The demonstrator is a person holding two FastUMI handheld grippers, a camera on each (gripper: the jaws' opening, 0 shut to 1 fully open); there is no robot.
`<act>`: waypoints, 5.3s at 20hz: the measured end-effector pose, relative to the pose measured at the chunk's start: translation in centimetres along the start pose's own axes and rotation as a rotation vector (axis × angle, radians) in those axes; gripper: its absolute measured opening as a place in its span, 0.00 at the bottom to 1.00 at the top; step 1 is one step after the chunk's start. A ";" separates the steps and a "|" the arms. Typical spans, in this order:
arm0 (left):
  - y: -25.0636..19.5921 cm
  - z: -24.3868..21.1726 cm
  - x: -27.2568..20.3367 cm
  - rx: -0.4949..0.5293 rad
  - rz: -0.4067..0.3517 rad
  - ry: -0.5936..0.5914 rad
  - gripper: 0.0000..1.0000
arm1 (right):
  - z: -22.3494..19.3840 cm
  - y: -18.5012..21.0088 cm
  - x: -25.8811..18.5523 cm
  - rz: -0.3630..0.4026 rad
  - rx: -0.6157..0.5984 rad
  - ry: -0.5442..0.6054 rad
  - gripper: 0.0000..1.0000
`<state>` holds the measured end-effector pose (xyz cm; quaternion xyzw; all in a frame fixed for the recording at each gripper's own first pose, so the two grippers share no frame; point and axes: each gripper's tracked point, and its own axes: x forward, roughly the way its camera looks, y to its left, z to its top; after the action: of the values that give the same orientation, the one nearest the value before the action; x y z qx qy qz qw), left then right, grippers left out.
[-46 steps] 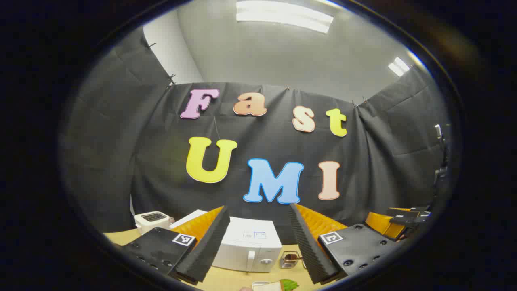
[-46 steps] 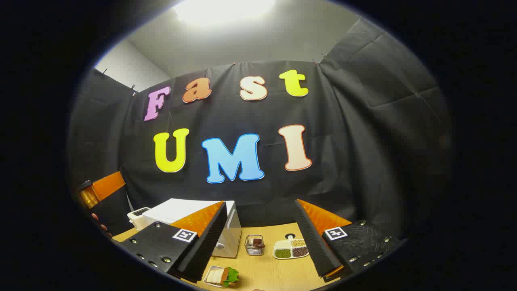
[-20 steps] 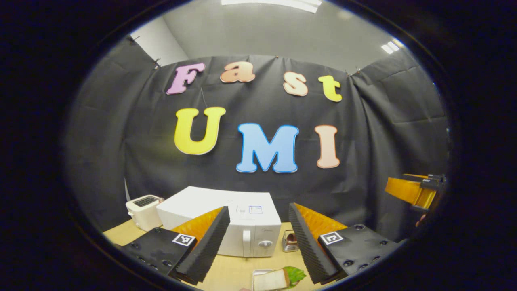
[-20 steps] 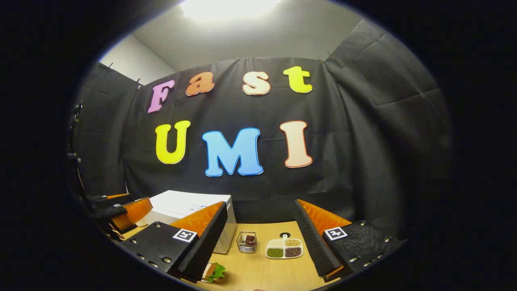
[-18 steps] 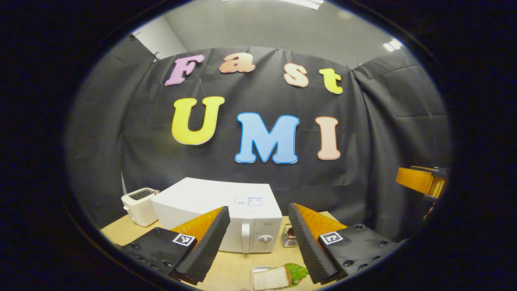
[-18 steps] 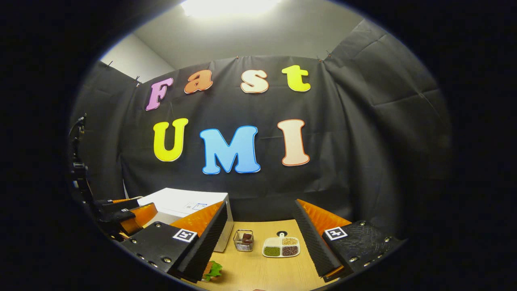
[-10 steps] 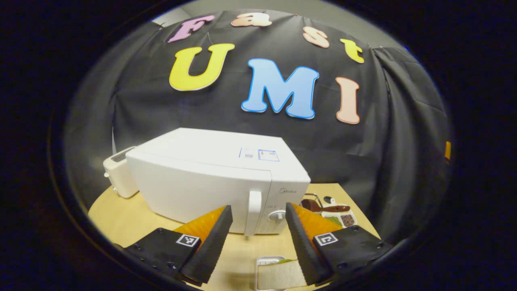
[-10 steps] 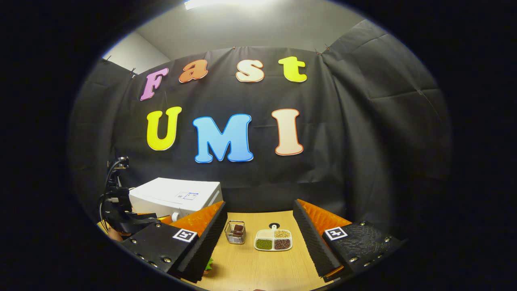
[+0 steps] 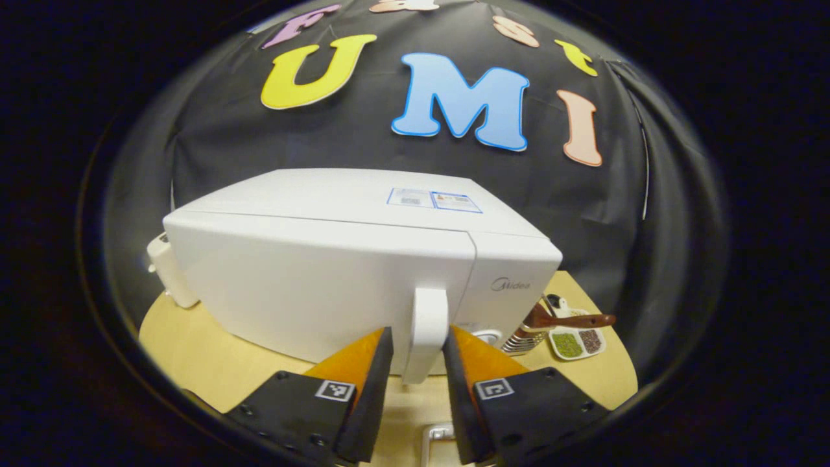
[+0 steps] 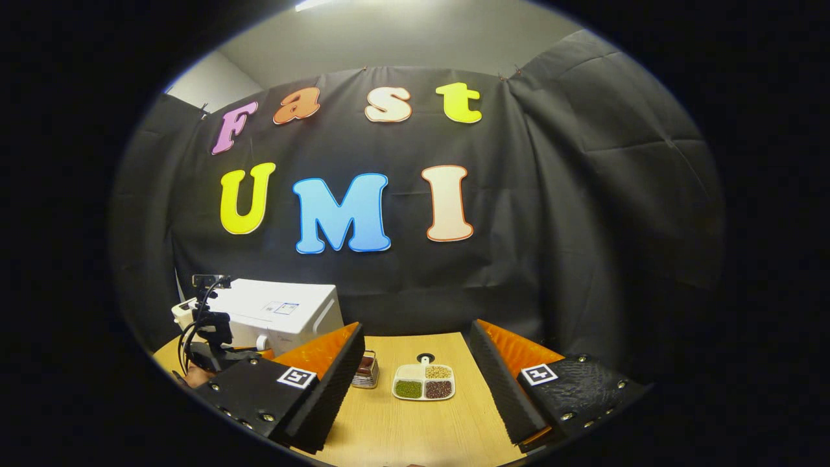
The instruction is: Open the microwave oven with the left hand, put the food in, and close the microwave oven.
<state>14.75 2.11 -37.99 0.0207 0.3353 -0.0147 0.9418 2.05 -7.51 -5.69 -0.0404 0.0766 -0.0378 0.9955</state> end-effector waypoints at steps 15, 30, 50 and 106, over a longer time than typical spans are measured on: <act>2.1 -4.6 -8.1 0.100 -0.019 0.039 0.11 | -1.7 0.6 -0.4 0.022 0.023 0.040 0.99; 19.5 -12.7 -25.7 0.224 -0.086 0.150 0.10 | -2.6 14.7 -4.5 0.106 0.036 0.045 0.99; 37.8 -14.1 -30.0 0.121 -0.051 0.109 0.16 | -20.0 14.3 -1.7 0.123 0.195 0.517 0.98; 30.3 15.0 -38.8 -0.015 -0.009 -0.499 0.96 | -20.7 46.3 15.0 0.199 1.404 0.506 0.19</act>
<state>-4.64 32.15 -0.95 0.0081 0.0927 -0.0211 0.9954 16.80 35.78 -32.30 0.6207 0.2643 0.0044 0.7381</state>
